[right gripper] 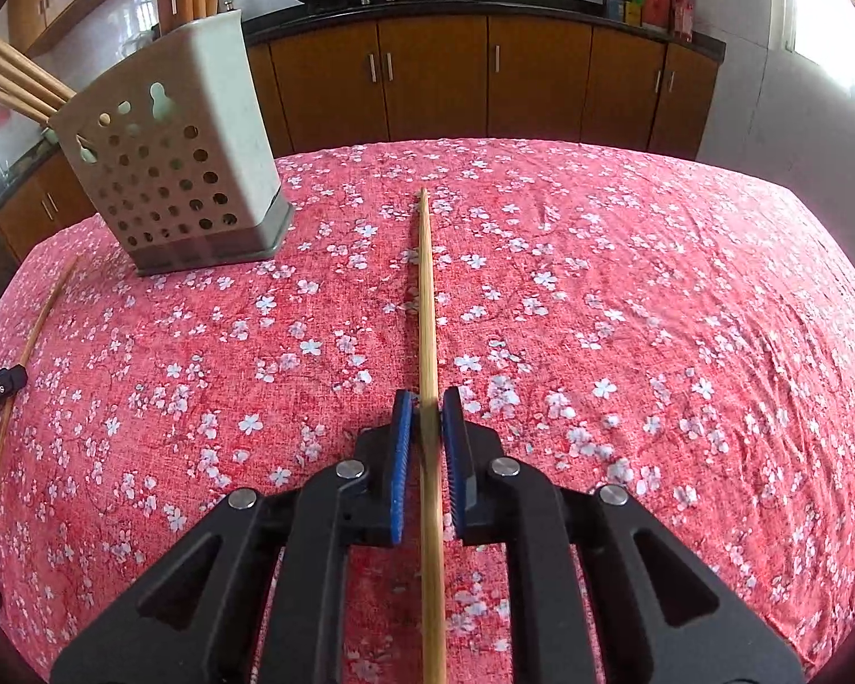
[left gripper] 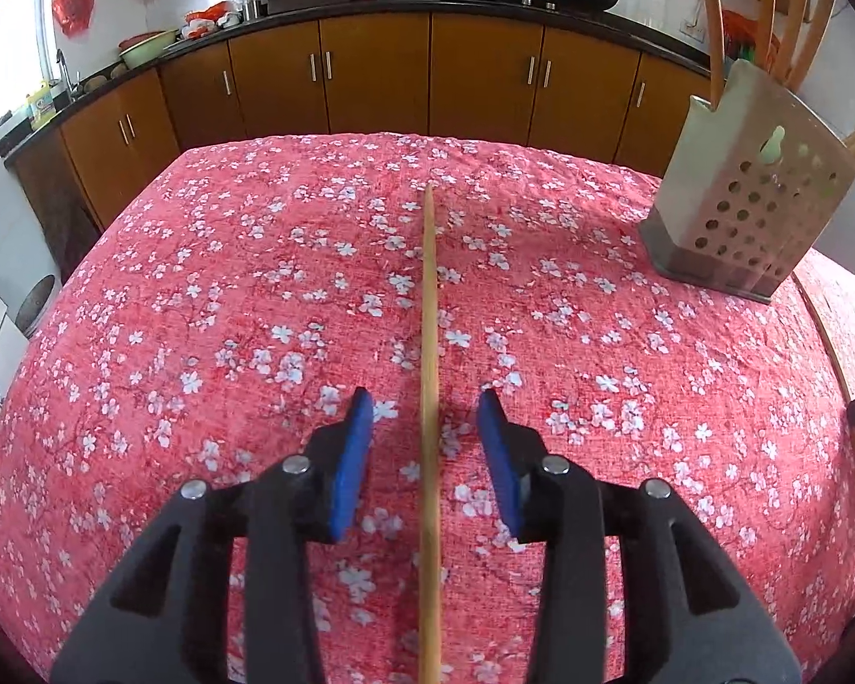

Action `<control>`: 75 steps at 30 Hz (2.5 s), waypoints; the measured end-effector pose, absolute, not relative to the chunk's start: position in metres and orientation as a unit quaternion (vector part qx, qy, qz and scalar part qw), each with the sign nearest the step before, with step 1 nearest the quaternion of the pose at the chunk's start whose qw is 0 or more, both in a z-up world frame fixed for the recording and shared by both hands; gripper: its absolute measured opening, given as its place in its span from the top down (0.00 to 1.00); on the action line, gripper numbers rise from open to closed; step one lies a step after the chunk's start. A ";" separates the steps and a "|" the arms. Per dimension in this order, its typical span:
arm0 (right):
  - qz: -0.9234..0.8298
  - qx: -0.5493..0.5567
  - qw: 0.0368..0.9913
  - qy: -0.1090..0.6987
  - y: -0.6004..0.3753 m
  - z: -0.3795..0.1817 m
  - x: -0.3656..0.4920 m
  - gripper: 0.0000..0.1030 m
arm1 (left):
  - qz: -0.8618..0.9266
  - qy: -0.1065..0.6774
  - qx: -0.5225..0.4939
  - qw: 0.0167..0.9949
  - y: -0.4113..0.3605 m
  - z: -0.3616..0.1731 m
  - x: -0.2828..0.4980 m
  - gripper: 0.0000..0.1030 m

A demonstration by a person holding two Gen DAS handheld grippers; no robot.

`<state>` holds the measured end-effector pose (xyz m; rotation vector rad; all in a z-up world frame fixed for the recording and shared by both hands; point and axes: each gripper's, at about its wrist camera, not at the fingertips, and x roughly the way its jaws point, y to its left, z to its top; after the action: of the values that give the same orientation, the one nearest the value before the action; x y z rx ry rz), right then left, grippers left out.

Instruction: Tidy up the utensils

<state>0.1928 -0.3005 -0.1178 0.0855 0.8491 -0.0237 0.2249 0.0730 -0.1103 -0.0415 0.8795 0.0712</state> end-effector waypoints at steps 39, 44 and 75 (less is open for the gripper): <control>-0.017 0.035 0.911 0.411 -0.300 -0.119 0.191 0.74 | 0.033 0.425 -0.028 0.904 0.073 -0.106 0.218 0.58; -0.018 0.034 0.911 0.411 -0.300 -0.119 0.191 0.73 | 0.034 0.425 -0.028 0.904 0.074 -0.106 0.218 0.58; -0.012 0.046 0.911 0.410 -0.301 -0.117 0.169 0.92 | 0.018 0.427 0.011 0.904 0.056 -0.104 0.180 0.91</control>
<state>0.1693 -0.3010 -0.1173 0.0943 0.8443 -0.0243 0.1798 0.0559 -0.1044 0.0236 0.8833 0.0367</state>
